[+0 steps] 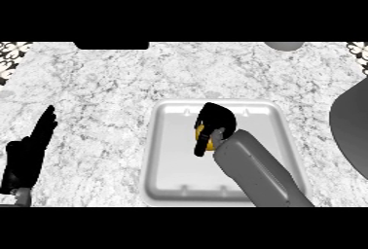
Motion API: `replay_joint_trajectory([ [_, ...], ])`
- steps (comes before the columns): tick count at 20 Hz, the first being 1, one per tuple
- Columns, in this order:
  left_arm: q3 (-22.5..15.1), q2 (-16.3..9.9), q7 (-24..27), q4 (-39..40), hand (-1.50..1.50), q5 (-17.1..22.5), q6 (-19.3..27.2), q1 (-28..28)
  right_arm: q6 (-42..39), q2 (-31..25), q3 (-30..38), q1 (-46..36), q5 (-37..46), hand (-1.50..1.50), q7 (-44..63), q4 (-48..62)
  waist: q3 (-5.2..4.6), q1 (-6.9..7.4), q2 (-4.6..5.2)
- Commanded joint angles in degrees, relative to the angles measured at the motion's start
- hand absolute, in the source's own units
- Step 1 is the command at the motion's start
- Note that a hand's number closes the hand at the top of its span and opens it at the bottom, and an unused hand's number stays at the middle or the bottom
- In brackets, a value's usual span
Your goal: Pick the lemon from the tray and place it in the pot
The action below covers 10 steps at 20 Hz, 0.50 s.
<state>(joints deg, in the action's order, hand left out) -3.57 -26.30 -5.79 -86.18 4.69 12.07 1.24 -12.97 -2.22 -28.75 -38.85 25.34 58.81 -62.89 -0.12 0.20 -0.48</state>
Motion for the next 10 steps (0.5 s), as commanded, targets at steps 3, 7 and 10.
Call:
replay_joint_trajectory([
  [3,1.48,0.43,2.00,-0.21,0.00,-0.72,0.11,3.03,-5.26,-14.07,-3.36,13.53,1.24,1.50,-7.52,-19.13,0.12,-1.67,-0.08],
  [7,2.32,-0.58,0.15,-3.00,0.00,0.44,-0.82,4.81,-3.81,-27.07,-2.10,23.73,1.69,1.50,-18.92,-30.79,0.16,-2.24,-0.26],
  [10,2.65,0.03,-0.31,-2.70,0.00,0.00,-0.75,3.52,-1.96,-33.17,0.70,28.73,4.39,1.50,-20.26,-37.17,0.15,-1.48,0.08],
])
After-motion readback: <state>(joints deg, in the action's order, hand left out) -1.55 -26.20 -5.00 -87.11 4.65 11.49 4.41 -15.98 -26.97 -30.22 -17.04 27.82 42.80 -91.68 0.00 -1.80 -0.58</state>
